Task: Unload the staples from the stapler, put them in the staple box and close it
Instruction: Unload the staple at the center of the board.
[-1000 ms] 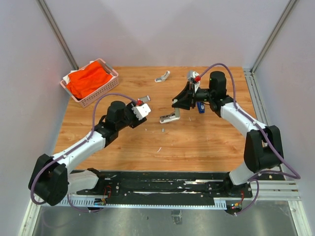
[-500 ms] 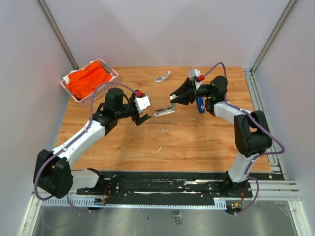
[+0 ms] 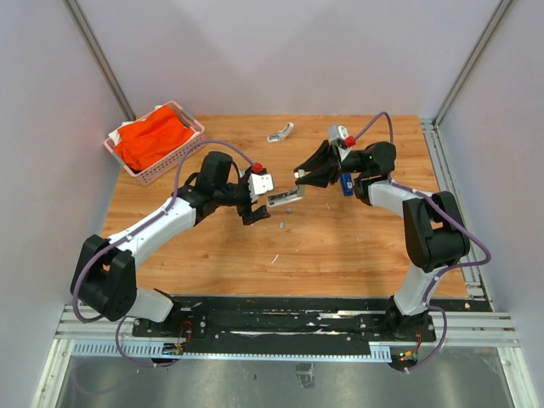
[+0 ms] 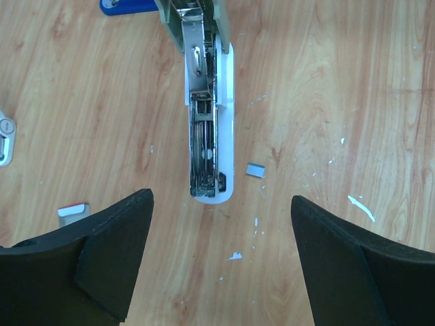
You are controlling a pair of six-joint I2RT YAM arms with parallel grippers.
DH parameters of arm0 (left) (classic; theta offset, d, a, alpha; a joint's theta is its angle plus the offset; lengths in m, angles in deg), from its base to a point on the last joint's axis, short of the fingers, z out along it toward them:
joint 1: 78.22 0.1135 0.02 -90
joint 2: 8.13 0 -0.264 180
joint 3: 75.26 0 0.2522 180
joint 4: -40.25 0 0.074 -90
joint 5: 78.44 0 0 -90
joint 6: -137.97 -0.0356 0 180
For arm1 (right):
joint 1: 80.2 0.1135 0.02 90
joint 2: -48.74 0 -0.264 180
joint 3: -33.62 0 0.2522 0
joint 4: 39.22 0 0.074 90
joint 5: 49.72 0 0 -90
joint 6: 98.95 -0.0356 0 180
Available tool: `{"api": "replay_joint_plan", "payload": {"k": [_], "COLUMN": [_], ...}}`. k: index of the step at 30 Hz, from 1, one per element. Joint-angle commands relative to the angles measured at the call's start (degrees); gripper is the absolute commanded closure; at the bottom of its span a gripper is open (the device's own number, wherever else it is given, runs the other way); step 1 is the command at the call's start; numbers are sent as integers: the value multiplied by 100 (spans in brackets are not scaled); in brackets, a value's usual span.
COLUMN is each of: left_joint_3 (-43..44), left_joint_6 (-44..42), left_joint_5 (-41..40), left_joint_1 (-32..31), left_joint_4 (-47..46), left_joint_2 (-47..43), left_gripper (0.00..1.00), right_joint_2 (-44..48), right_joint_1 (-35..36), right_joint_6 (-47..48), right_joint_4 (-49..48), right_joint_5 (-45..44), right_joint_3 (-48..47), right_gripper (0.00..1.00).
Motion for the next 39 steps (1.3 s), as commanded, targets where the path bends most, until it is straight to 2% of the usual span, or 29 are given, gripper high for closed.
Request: {"api": "replay_joint_plan", "payload": {"k": [1,8,11,21,26,28,34,36,39], "left_joint_3": [216,263,276,273,280,282,260,263,258], "left_joint_6": [1,217,261,504,632,654,616,576,538], "left_joint_5": [-41,-156,-250,-447,-549,-561,-579,-603,-648], "left_joint_1": [-152,-262,-262,-262,-262,-266,-262,-262,-262], "left_joint_4": [10,-132,-178,-358,-475,-477,-447,-411,-364], "left_joint_2": [190,457,519,566,597,595,528,514,497], "left_gripper": [13,19,26,65,79,84,87,88,89], "right_joint_2": [228,303,356,357,353,347,280,262,241], "right_joint_1": [136,219,233,235,229,231,173,152,119], "right_joint_6": [-84,-203,-242,-251,-258,-254,-283,-299,-298], "right_joint_4": [-444,-489,-511,-513,-507,-462,-411,-409,-406], "right_joint_5": [-8,-97,-110,-106,-107,-106,-64,-62,-53], "right_joint_3": [64,55,79,86,75,50,-2,-14,-10], "right_gripper": [99,99,99,99,98,94,73,61,49]}}
